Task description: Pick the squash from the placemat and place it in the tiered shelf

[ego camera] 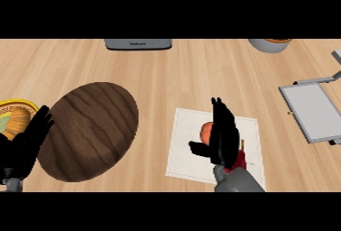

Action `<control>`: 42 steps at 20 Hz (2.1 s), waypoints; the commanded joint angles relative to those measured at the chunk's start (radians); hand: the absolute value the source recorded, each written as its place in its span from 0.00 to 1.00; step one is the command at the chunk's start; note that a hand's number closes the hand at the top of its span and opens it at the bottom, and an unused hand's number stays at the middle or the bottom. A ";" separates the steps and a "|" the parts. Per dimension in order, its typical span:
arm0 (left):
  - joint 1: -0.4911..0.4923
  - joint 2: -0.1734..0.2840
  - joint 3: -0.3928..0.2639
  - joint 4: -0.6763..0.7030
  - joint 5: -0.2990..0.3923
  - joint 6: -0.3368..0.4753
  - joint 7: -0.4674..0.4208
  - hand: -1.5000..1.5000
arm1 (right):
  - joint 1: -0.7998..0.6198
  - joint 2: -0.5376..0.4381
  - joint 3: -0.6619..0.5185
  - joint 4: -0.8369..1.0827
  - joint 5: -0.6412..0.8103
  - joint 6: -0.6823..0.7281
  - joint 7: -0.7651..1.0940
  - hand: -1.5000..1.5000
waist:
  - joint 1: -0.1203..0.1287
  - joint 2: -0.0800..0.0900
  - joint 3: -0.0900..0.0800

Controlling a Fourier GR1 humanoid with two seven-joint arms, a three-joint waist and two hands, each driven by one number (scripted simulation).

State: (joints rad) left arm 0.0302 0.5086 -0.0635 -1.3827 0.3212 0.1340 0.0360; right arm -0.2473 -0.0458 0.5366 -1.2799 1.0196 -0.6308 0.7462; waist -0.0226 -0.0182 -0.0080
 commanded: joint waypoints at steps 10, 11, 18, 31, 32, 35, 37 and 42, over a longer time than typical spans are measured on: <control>0.004 -0.004 -0.006 -0.033 -0.013 -0.016 0.011 0.50 | -0.135 0.045 0.084 -0.152 0.057 0.881 0.492 0.00 | 0.016 0.010 0.006; 0.021 0.001 0.002 -0.019 -0.016 -0.025 -0.014 0.50 | -0.137 0.045 0.107 -0.187 0.050 0.932 0.529 0.00 | 0.018 0.009 0.006; 0.038 -0.020 0.026 -0.005 -0.021 -0.038 -0.029 0.50 | -0.097 0.045 0.066 -0.219 0.049 1.001 0.524 0.00 | 0.023 0.014 0.007; -0.010 -0.057 0.081 -0.050 -0.056 -0.070 0.064 0.50 | -0.083 0.032 -0.090 -0.079 0.142 0.941 0.317 0.00 | 0.026 0.018 0.008; -0.041 -0.085 0.067 0.018 -0.098 -0.055 0.012 0.50 | -0.042 -0.005 -0.092 -0.094 0.156 0.901 0.278 0.00 | 0.022 0.018 0.008; -0.056 -0.082 0.100 -0.019 -0.107 -0.073 0.072 0.50 | -0.105 0.044 -0.109 -0.006 0.150 0.893 0.271 0.00 | 0.026 0.018 0.008; -0.032 -0.114 0.092 -0.027 -0.131 -0.072 0.052 0.50 | -0.092 0.013 -0.167 0.006 0.177 0.868 0.198 0.00 | 0.025 0.018 0.008; -0.069 -0.122 0.111 -0.030 -0.150 -0.083 0.085 0.50 | -0.155 0.044 -0.191 0.081 0.156 0.891 0.216 0.00 | 0.026 0.018 0.008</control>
State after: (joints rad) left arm 0.0158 0.3976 0.0360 -1.4100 0.1994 0.0419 0.0783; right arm -0.3641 -0.0241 0.3585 -1.2282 1.1850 0.2334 0.9227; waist 0.0038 -0.0002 -0.0002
